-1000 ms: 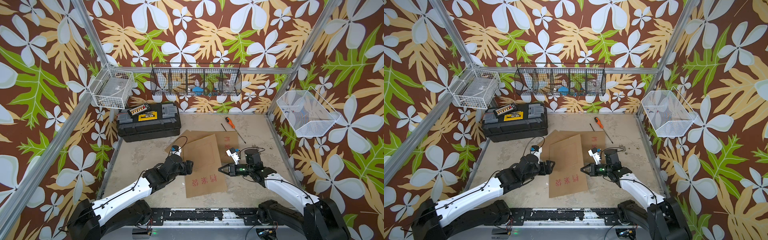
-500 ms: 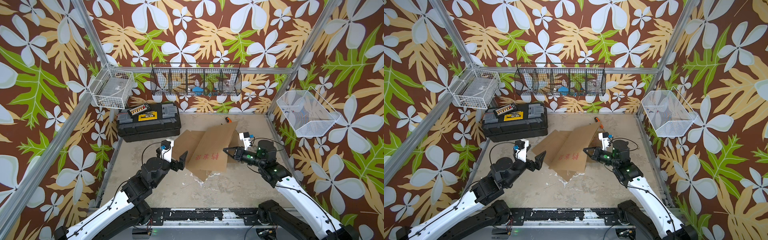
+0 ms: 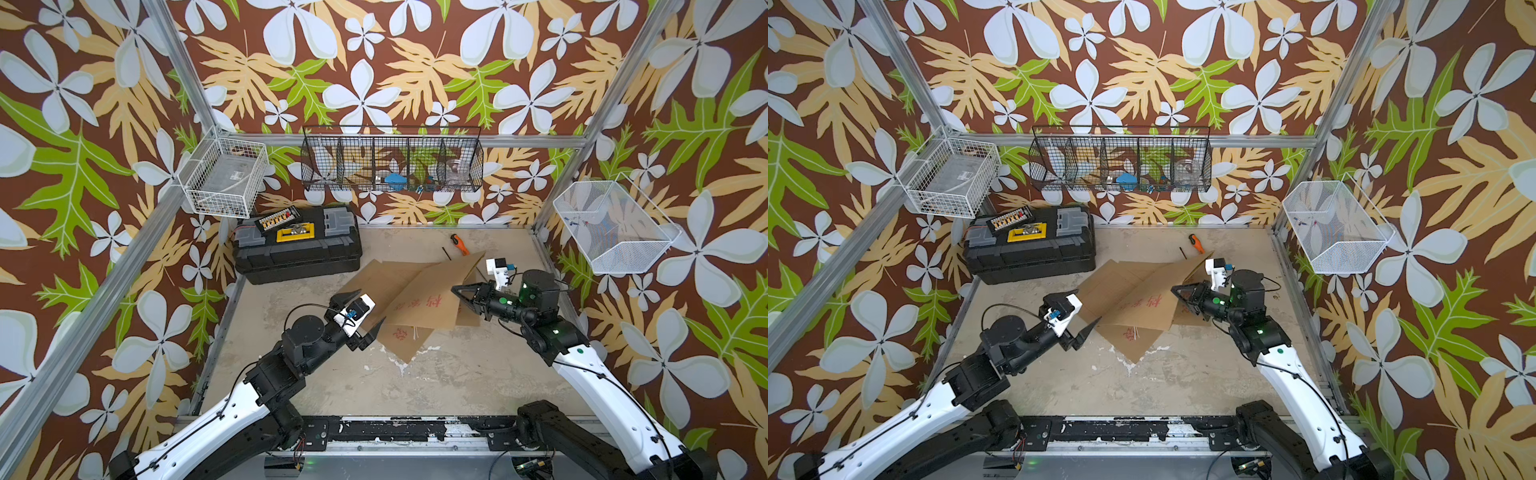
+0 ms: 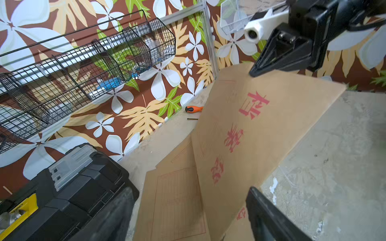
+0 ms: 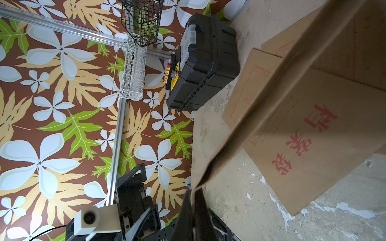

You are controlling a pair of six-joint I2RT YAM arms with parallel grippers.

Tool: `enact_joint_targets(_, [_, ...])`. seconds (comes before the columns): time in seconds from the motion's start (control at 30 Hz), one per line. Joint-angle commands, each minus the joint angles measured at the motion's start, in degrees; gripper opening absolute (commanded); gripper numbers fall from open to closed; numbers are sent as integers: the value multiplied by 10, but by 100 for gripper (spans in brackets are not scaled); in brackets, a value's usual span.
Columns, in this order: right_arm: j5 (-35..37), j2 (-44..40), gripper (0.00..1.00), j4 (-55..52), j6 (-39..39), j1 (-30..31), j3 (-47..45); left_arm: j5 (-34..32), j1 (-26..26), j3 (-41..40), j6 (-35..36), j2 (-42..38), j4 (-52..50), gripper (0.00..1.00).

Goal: Open the file bag
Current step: Pick up the file bag from the file bag.

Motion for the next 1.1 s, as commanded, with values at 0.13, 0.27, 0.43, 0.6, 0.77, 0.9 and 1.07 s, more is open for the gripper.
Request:
enact_joint_targets(0.13, [-38,-1,0,9,8,-2,8,0,0,-5,57,38,19,86])
enact_joint_targets(0.27, [-39,-5,0,12,14,-2,5,7,0,-1,71,65,22,84])
enact_joint_targets(0.43, [-36,1,0,14,16,-2,4,39,-1,-2,67,71,22,81])
enact_joint_targets(0.6, [-33,10,0,13,16,-3,4,85,-5,-7,59,51,18,81])
enact_joint_targets(0.77, [-32,11,0,17,18,-3,3,120,-6,-26,82,41,12,81])
enact_joint_targets(0.9, [-42,16,0,21,21,-3,10,114,-7,-28,99,62,9,81])
enact_joint_targets(1.07, [-46,14,0,17,22,-3,13,61,-8,-23,111,87,19,76])
